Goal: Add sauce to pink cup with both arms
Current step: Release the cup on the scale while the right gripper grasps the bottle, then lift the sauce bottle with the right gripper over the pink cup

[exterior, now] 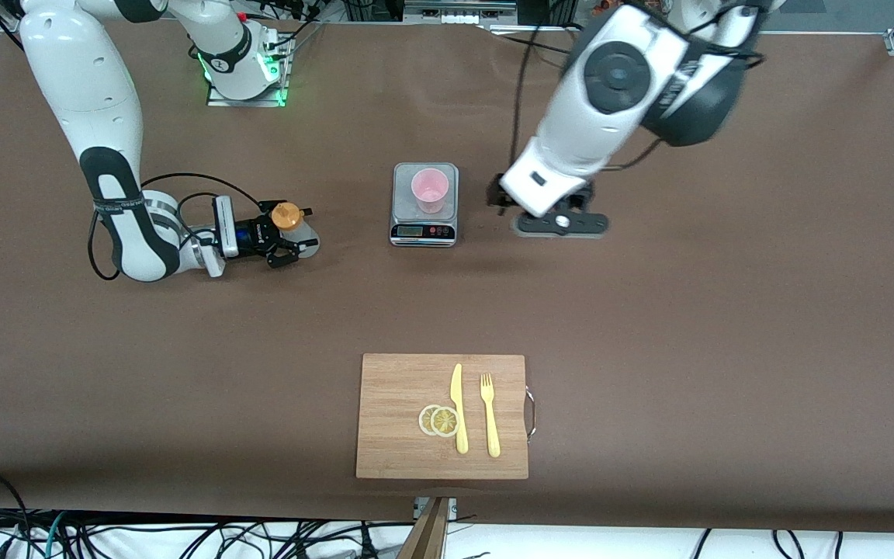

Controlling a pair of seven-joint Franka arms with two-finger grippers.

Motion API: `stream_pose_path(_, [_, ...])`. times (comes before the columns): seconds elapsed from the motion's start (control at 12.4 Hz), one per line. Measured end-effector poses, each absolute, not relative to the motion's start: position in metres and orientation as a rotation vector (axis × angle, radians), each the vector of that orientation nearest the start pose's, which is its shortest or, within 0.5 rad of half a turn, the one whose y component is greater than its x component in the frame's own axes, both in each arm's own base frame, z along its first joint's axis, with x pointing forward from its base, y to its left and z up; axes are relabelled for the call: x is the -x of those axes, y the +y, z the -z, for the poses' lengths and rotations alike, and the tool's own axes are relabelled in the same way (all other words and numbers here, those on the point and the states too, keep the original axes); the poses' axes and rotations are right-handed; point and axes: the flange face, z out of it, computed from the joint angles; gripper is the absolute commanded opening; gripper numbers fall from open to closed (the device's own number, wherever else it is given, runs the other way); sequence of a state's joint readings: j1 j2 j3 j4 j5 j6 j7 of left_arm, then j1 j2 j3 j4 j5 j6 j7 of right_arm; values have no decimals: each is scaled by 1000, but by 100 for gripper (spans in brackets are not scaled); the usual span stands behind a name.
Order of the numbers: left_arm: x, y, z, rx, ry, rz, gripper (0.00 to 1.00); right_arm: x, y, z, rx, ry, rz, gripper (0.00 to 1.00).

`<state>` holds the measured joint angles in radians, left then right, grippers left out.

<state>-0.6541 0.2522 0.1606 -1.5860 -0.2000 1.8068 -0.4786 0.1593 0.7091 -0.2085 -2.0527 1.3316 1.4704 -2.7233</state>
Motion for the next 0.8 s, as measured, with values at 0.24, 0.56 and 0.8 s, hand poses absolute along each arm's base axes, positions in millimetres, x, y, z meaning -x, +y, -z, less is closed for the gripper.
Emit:
stream_pose_path(0.24, [-581, -205, -522, 3275, -128, -169, 100, -502, 94, -117, 1128, -1384, 943, 9])
stream_pose_path(0.56, [-589, -86, -537, 3194, 80, -194, 100, -537, 118, -193, 1219, -1542, 911, 9])
stream_pose_path(0.8, [-586, -37, -547, 3186, 125, -207, 100, -548, 159, -259, 1377, -1721, 800, 10])
